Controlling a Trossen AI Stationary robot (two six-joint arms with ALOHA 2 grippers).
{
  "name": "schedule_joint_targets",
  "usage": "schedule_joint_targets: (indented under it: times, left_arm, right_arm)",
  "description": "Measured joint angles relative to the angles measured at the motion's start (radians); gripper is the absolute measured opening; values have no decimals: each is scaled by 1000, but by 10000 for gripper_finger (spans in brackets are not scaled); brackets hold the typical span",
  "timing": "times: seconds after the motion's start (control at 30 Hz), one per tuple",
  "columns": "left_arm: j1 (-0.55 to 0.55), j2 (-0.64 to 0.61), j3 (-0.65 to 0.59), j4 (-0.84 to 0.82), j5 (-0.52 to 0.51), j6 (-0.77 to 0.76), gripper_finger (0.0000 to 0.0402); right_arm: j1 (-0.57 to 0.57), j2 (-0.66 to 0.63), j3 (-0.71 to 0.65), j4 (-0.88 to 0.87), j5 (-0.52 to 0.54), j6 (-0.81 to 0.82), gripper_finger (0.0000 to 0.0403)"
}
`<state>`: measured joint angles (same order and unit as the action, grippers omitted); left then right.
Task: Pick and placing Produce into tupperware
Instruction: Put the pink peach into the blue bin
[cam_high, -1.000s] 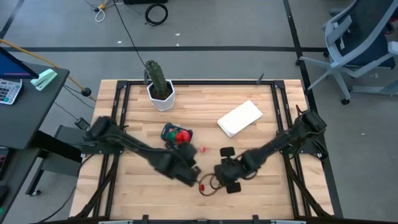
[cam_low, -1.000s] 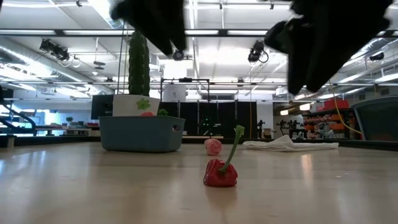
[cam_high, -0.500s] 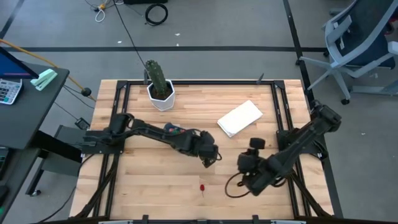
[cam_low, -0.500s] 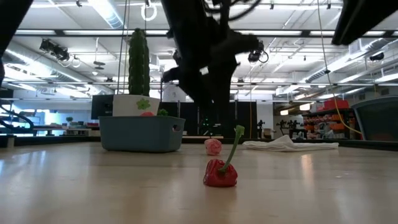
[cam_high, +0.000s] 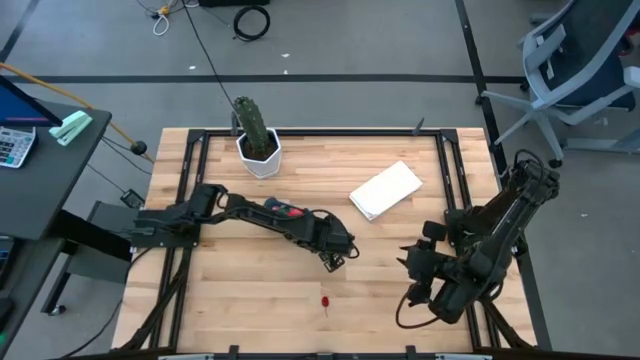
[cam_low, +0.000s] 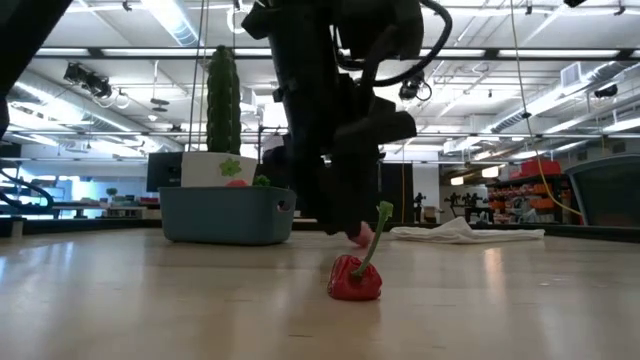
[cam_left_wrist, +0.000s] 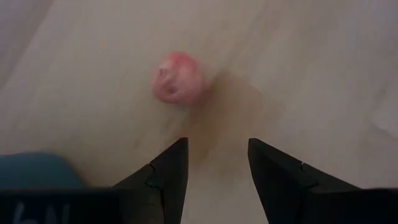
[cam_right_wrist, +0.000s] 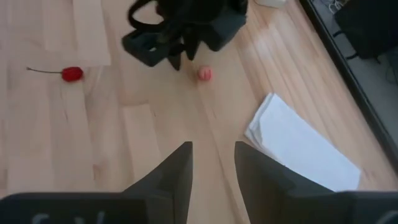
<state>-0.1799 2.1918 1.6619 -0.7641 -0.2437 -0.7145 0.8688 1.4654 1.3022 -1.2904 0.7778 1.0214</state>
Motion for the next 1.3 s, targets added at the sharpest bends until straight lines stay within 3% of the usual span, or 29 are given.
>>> schedule_joint_targets:
  times: [0.87,1.0,1.2,1.3]
  left_arm:
    - [100,0,0,50,-3,126,159]
    - [100,0,0,48,-2,146,122]
    - [100,-2,0,48,-3,185,19]
    - [101,-15,2,46,-2,205,11]
  right_arm:
    - [40,1,0,0,-1,87,127]
    - [40,1,0,0,-1,87,127]
    - [40,1,0,0,-1,87,127]
    - [40,1,0,0,-1,87,127]
